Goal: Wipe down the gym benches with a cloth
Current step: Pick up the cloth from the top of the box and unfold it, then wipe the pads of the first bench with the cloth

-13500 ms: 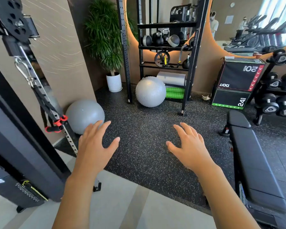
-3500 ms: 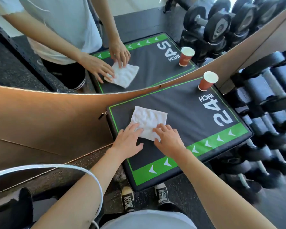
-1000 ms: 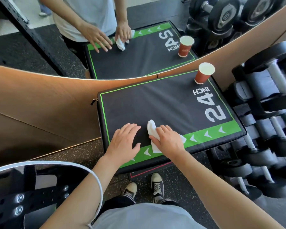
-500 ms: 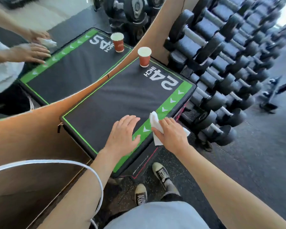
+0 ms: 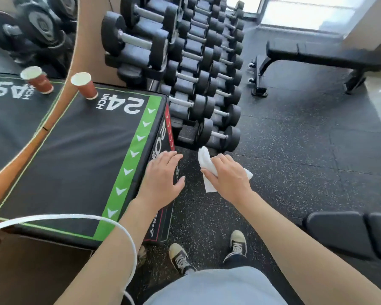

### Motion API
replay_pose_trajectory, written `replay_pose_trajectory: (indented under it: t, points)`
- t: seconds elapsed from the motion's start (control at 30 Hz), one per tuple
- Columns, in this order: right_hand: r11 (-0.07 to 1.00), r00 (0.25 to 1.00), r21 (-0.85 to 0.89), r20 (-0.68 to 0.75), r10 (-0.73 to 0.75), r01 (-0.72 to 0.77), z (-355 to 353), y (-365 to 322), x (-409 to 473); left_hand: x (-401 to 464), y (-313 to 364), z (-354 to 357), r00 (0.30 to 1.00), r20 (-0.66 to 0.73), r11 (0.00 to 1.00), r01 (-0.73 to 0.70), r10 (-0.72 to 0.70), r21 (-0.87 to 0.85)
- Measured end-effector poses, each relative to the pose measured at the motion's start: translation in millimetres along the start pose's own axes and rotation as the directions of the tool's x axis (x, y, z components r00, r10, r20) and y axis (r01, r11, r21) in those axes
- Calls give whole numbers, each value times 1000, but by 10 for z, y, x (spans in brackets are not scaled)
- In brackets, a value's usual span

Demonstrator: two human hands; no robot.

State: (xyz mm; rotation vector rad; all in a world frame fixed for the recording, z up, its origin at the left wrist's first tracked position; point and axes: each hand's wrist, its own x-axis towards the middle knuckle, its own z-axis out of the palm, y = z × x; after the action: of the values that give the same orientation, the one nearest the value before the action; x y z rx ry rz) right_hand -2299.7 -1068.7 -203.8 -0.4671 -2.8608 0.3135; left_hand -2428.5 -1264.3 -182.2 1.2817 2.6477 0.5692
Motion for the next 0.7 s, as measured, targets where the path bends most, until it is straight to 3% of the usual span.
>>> replay_pose_trajectory:
  t: [0.3, 0.7]
  points:
    - [980, 979, 9, -39, 201, -201, -364, 913, -763, 222, 1082, 418, 988, 57, 989, -146, 146, 4]
    - [944, 942, 12, -69, 328, -328, -965, 2627, -2169, 215, 3104, 1309, 960, 119, 967, -253, 251, 0]
